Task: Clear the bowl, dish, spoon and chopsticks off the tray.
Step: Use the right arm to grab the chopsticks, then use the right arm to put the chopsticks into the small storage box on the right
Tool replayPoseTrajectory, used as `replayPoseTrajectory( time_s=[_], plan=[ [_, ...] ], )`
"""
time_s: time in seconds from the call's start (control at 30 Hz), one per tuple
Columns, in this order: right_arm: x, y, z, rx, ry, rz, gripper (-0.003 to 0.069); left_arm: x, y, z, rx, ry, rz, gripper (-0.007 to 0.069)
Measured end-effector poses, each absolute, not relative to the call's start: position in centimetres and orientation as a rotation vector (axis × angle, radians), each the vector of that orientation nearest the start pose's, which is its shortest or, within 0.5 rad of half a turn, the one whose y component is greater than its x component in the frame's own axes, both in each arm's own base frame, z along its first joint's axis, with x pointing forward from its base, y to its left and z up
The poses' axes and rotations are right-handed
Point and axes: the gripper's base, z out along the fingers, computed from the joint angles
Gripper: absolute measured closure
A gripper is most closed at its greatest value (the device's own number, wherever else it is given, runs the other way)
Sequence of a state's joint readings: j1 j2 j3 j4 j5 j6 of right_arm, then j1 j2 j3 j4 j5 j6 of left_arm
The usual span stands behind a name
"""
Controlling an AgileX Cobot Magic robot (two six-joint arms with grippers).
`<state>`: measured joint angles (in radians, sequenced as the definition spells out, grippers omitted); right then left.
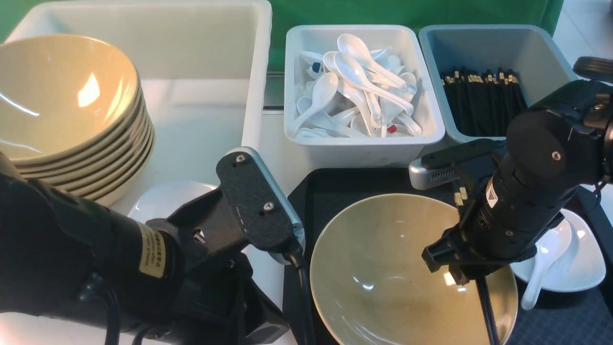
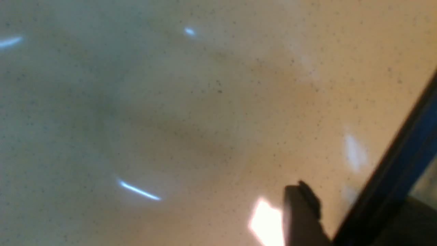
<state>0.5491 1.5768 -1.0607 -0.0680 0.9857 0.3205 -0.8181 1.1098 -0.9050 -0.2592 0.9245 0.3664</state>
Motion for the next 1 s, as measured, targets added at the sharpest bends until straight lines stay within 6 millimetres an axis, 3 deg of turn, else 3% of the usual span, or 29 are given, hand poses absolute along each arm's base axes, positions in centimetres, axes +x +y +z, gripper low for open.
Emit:
replayPoseTrajectory(
  time_s=[0.07,0.23,0.37,0.4,0.53,0.57,0.63,0.8,0.83,0.87,0.9,1.0],
  plan=[
    [25.2,14.8,23.4,-0.402,2.950,0.014,0.0510,12.8,-16.3,30.9,1.368,2.261,-0.469,0.0640],
    [25.4,14.9,25.8,-0.471,2.902,0.025,0.0522,12.9,-16.3,30.9,1.367,2.261,-0.460,0.0640],
    [26.5,14.4,30.2,-0.486,2.762,0.036,0.0522,13.1,-16.4,31.0,1.316,2.257,-0.463,0.0640],
    [26.5,14.4,30.2,-0.489,2.760,0.032,0.0522,13.1,-16.4,31.1,1.310,2.255,-0.465,0.0640],
    [30.5,10.8,35.6,-0.314,2.542,0.010,0.0522,14.3,-17.2,31.7,1.132,2.189,-0.506,0.0640],
    [30.5,10.8,35.6,-0.316,2.536,0.009,0.0522,14.4,-17.3,31.7,1.116,2.178,-0.511,0.0640],
    [33.1,8.8,37.0,-0.213,2.440,0.000,0.0522,15.1,-17.8,32.1,1.040,2.123,-0.535,0.0640],
    [38.5,6.0,36.8,-0.043,2.280,0.016,0.0522,16.2,-18.6,32.7,0.931,2.018,-0.573,0.0640],
    [40.6,5.3,36.0,0.005,2.231,0.028,0.0522,16.4,-18.8,32.8,0.916,2.008,-0.580,0.0640],
    [41.1,5.3,35.7,0.015,2.229,0.031,0.0522,16.4,-18.8,32.8,0.915,2.009,-0.581,0.0640],
    [43.6,4.6,34.2,0.062,2.184,0.047,0.0522,16.4,-18.8,32.7,0.914,2.016,-0.584,0.0640],
    [45.9,3.9,32.5,0.104,2.159,0.060,0.0522,16.3,-18.8,32.5,0.921,2.034,-0.585,0.0640]
  ],
)
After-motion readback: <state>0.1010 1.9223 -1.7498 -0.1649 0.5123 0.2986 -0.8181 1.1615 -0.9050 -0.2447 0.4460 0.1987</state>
